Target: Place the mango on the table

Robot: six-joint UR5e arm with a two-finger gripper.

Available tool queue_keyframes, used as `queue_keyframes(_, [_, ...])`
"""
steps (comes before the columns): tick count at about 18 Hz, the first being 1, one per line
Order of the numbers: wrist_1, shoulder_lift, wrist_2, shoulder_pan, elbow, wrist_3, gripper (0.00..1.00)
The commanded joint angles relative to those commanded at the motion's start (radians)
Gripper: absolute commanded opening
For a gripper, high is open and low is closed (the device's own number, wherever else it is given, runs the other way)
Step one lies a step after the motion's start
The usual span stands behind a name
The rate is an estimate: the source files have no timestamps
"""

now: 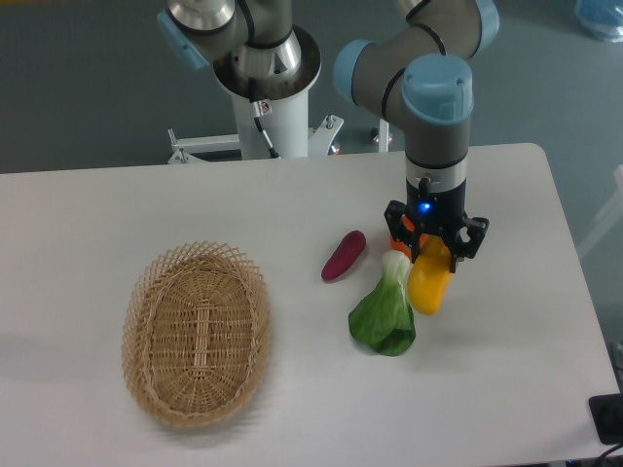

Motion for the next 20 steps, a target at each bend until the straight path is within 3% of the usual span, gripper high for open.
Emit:
queue_keyframes(12, [0.009, -0.014, 0.003, -0.002, -0.006, -0.028, 0.45])
queue_keyframes(16, [0.012, -0.05, 0.006, -0.031, 0.018, -0.098, 0.45])
queue_keyframes(20, [0.041, -0.147, 0.006, -0.089, 0.104, -0.311, 0.45])
